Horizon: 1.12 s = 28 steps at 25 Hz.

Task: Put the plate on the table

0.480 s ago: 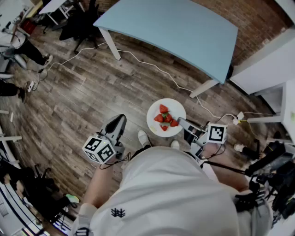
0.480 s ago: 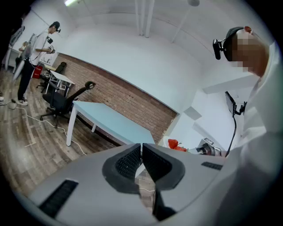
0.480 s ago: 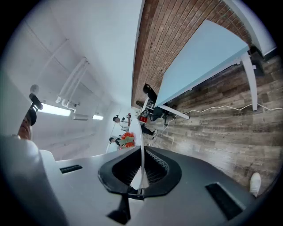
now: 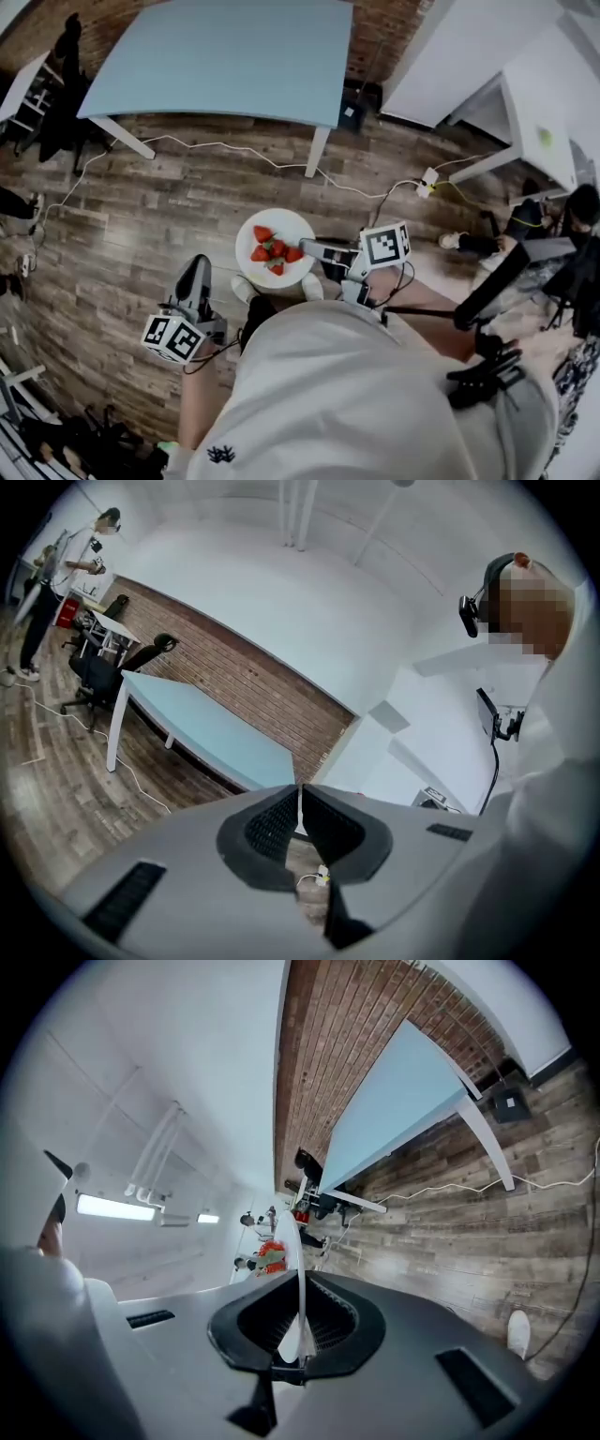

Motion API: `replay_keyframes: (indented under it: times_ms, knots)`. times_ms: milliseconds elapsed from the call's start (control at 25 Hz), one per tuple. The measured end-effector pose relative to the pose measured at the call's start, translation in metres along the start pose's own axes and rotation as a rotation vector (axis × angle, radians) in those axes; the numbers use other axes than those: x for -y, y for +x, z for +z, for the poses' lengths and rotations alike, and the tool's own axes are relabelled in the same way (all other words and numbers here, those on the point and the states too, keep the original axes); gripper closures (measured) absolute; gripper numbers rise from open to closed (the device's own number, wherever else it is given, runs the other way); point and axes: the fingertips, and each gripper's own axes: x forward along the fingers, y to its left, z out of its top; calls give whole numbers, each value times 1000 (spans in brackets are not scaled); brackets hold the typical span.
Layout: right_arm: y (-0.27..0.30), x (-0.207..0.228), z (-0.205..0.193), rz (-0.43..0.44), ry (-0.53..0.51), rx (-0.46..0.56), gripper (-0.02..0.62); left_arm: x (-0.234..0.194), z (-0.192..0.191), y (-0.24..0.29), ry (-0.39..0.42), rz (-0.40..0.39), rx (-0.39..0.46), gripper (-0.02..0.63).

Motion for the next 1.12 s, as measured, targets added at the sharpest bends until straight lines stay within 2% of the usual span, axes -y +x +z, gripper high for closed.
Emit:
replay_keyframes:
  times_ms: [240, 520, 720, 920, 1120]
  knots:
    - [-48, 17, -6, 2, 30, -24, 577, 33, -32, 17, -20, 26, -22, 591]
    - [-84, 34, 4, 12, 51, 13, 577, 69, -45, 46, 28, -1, -56, 591]
    - [-86, 34, 19, 26, 62, 44, 577, 71, -39, 58, 53, -7, -76, 591]
    - [-94, 41, 24, -13, 28, 36, 577, 79, -34, 60, 88, -7, -69, 604]
    - [-76, 47, 34, -24, 53, 41, 577, 58, -27, 55, 116, 41, -97, 604]
